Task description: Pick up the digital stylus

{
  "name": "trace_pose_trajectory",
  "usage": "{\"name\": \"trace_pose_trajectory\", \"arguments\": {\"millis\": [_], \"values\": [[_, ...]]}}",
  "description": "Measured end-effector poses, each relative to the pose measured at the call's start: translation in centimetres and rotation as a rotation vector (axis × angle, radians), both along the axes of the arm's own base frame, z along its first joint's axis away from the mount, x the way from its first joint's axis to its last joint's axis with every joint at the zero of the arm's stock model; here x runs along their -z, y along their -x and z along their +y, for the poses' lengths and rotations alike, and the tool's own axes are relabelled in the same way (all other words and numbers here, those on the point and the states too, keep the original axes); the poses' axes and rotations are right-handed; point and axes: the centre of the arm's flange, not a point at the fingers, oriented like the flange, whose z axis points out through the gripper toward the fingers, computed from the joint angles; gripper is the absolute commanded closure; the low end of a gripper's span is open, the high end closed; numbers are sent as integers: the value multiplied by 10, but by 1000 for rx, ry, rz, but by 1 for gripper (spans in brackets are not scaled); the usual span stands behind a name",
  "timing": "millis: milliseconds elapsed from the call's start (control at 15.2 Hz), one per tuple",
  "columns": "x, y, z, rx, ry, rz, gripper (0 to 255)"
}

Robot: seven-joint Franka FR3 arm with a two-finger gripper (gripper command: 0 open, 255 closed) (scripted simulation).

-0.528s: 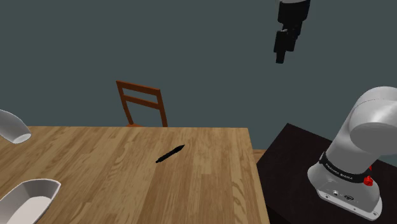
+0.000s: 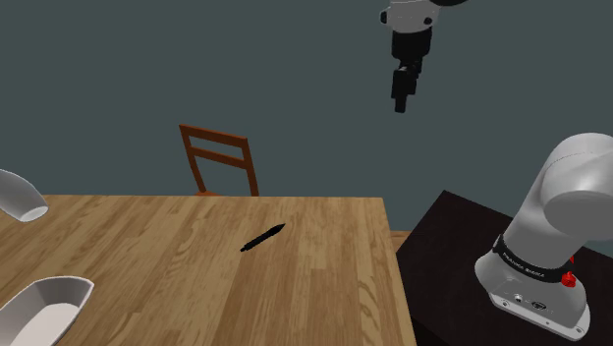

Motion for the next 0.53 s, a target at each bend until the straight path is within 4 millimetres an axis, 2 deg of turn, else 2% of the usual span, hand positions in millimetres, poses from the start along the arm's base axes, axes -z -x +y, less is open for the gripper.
{"name": "trace_pose_trajectory", "arguments": {"millis": [264,528], "values": [[35,-36,13,-112,-15,15,0],[65,-74,35,-225,-30,28,0]]}}
